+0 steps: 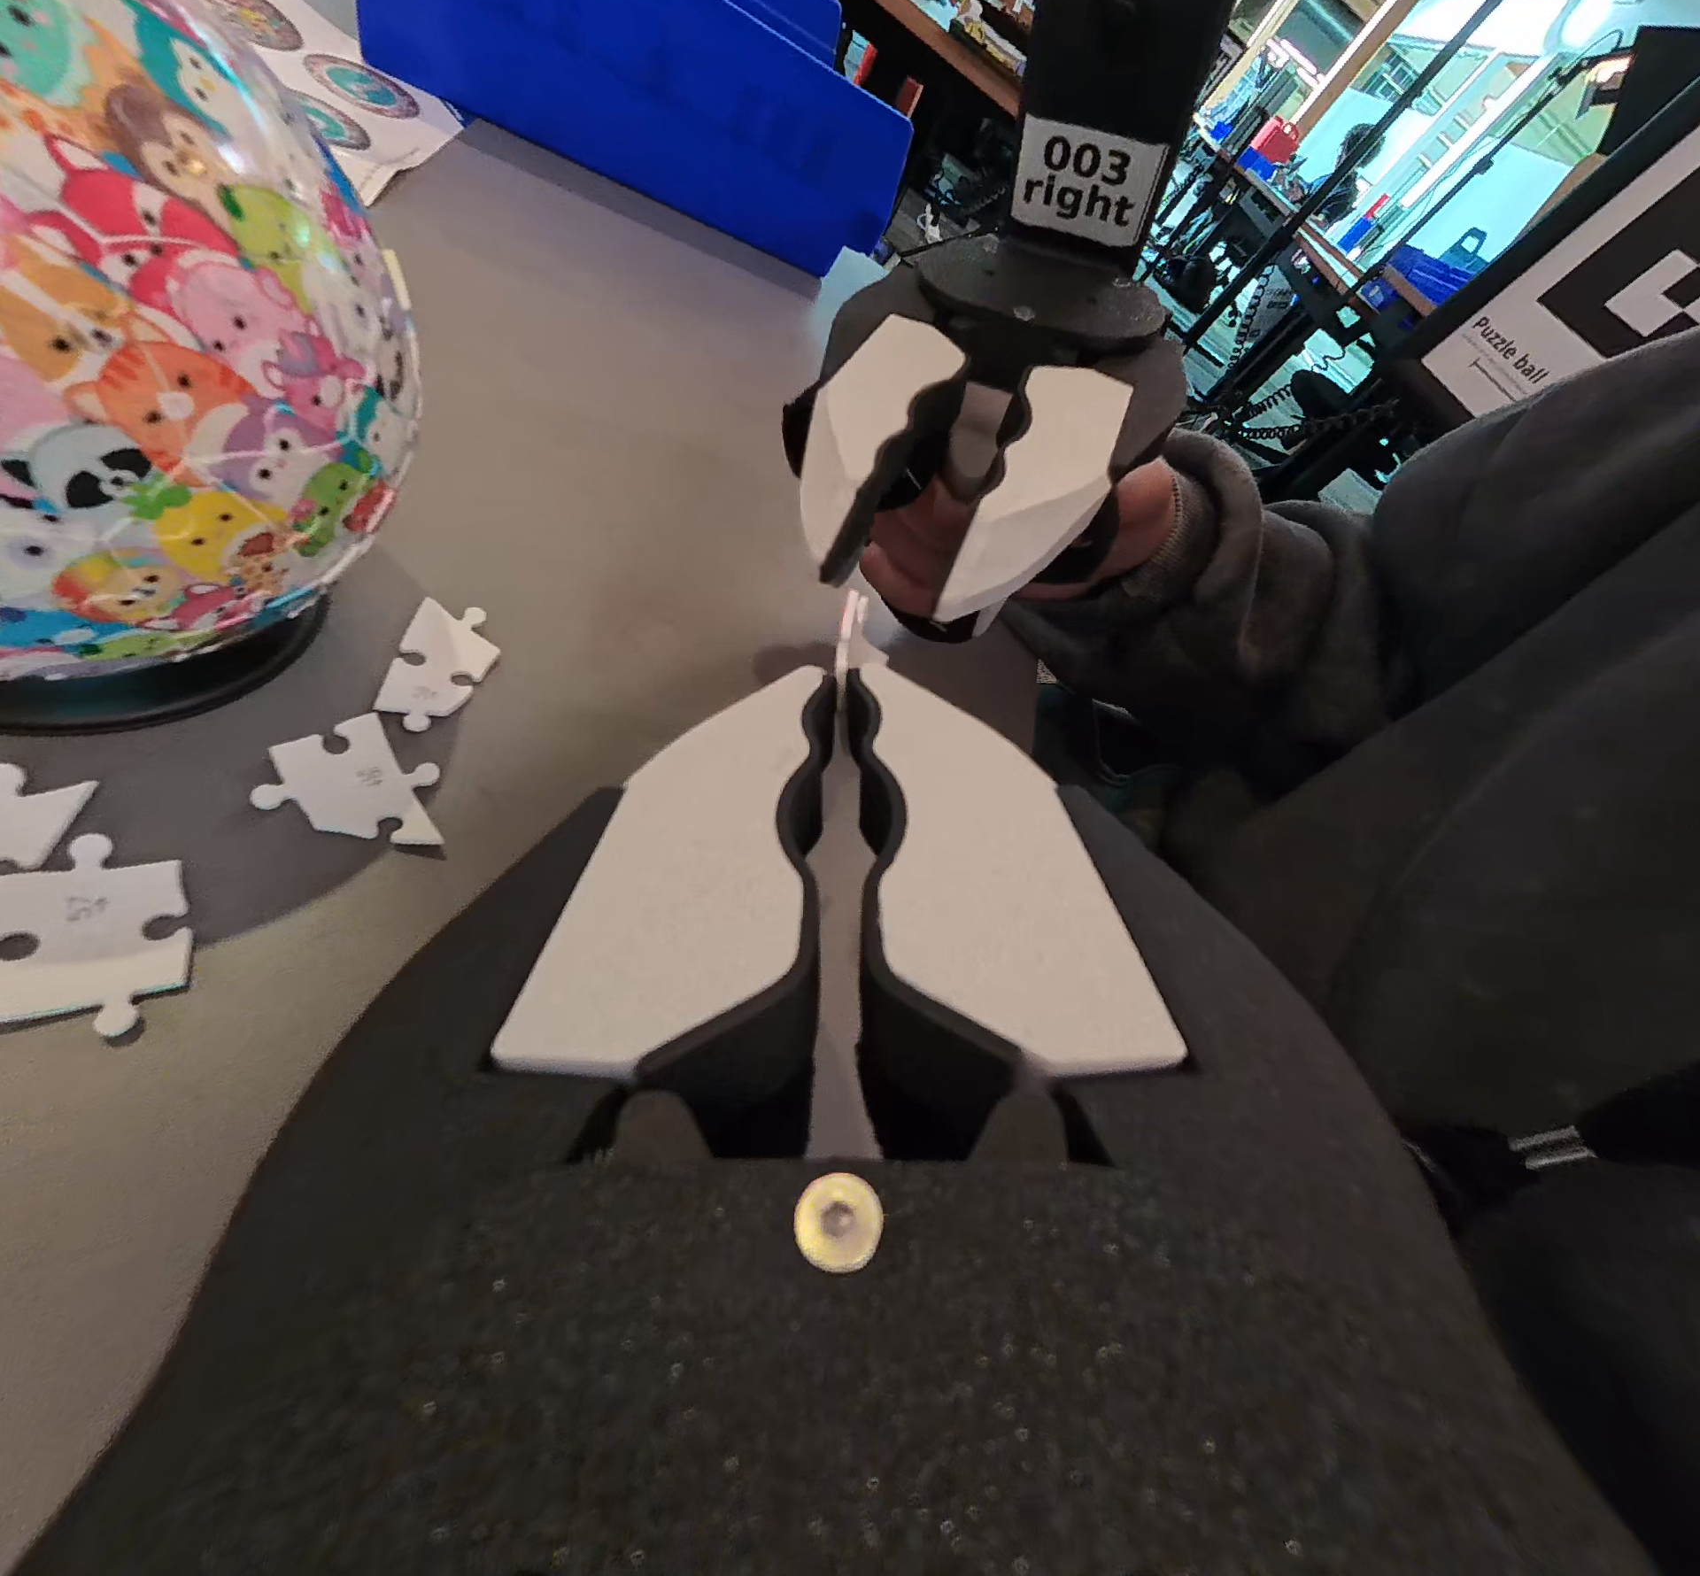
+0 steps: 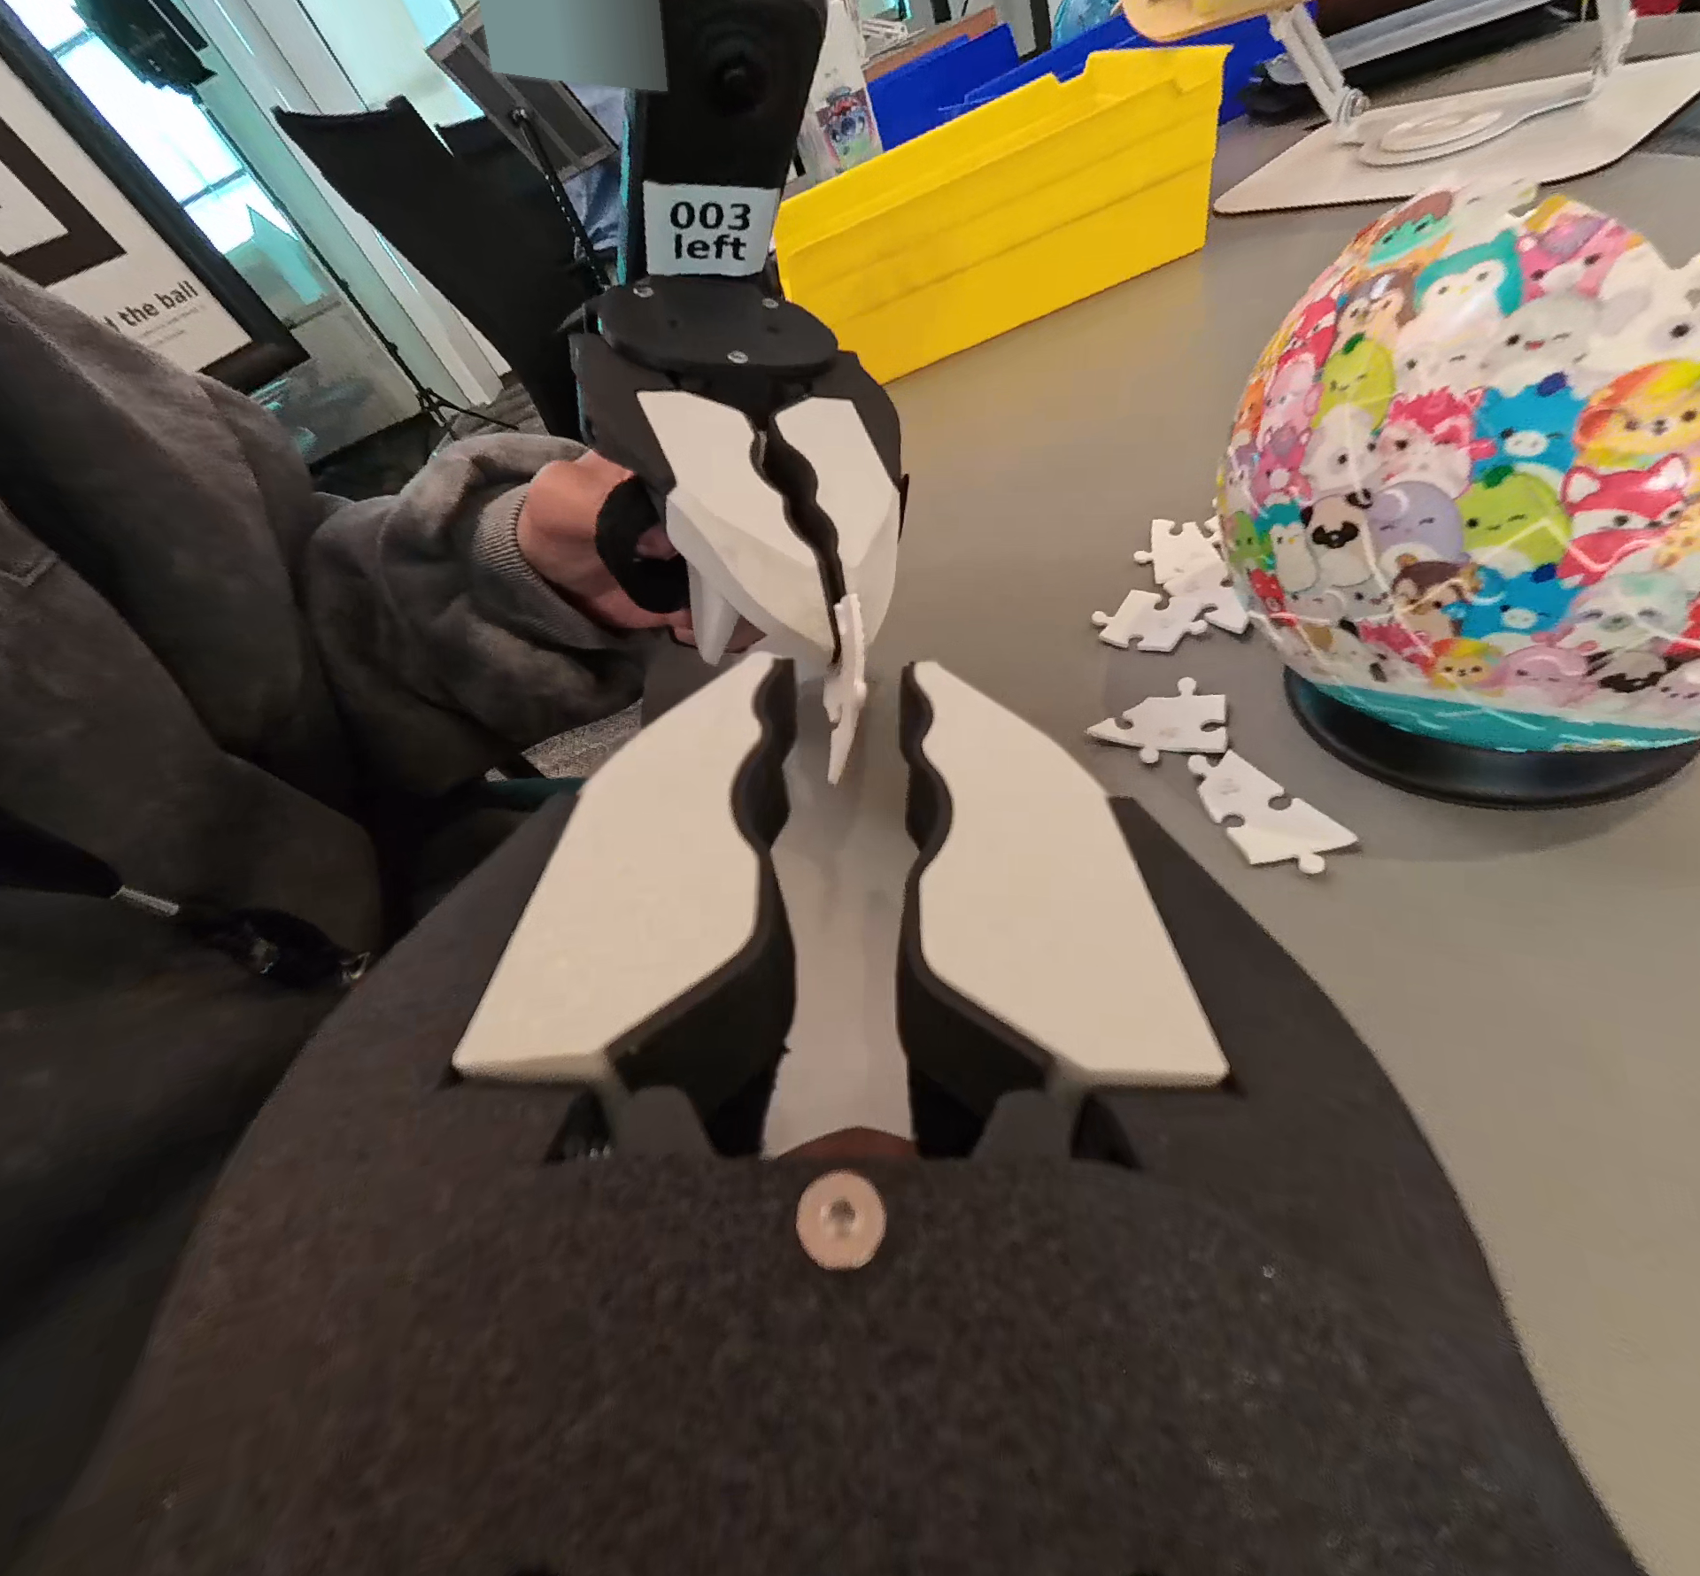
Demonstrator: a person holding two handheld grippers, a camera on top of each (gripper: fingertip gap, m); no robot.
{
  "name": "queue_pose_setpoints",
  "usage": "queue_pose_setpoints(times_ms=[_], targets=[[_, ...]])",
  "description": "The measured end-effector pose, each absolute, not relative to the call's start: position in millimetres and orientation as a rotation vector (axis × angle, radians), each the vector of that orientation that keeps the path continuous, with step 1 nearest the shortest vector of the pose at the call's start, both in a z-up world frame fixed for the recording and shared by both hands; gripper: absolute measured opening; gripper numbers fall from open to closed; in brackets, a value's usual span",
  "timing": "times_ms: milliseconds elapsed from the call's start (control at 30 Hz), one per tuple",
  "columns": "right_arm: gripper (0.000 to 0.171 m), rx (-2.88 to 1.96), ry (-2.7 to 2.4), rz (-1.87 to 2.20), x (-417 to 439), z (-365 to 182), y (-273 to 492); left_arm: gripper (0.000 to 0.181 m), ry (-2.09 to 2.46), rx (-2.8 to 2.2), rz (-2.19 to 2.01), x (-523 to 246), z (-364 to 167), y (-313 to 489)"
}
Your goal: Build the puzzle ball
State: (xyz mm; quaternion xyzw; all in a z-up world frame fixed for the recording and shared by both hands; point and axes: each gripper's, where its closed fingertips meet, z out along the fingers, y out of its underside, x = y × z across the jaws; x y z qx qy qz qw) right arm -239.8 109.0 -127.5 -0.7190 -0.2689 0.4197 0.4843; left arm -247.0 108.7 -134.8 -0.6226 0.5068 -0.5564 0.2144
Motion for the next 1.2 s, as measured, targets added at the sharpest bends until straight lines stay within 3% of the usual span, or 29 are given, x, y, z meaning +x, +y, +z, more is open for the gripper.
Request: queue_pose_setpoints(times_ms=[200,500,567,633,900,1067,1200], targets=[[0.002,-1.799,-0.703,0.978,-239,-137,105,0.002,1.439,-1.714,-1.532,-244,-136,104],[0.002,-1.81,-0.728,0.865,-233,-136,103,0.004,1.44,-1.7,-1.478,-242,-137,104],[0.002,-1.779,-0.724,0.839,-226,-128,104,0.023,1.411,-1.713,-1.397,-245,-138,112],[0.002,-1.72,-0.714,0.808,-213,-111,111,0.029,1.37,-1.686,-1.336,-251,-133,121],[0.002,-1.714,-0.912,0.464,-135,-37,218,0.043,1.291,-1.585,-1.058,-271,-84,192],[0.002,-1.826,-1.2,0.604,-141,-82,302,0.042,1.374,-1.686,-0.884,-257,-81,275],[0.002,-1.637,-1.166,0.88,-162,-75,333,0.042,1.409,-1.753,-0.997,-230,-83,329]])
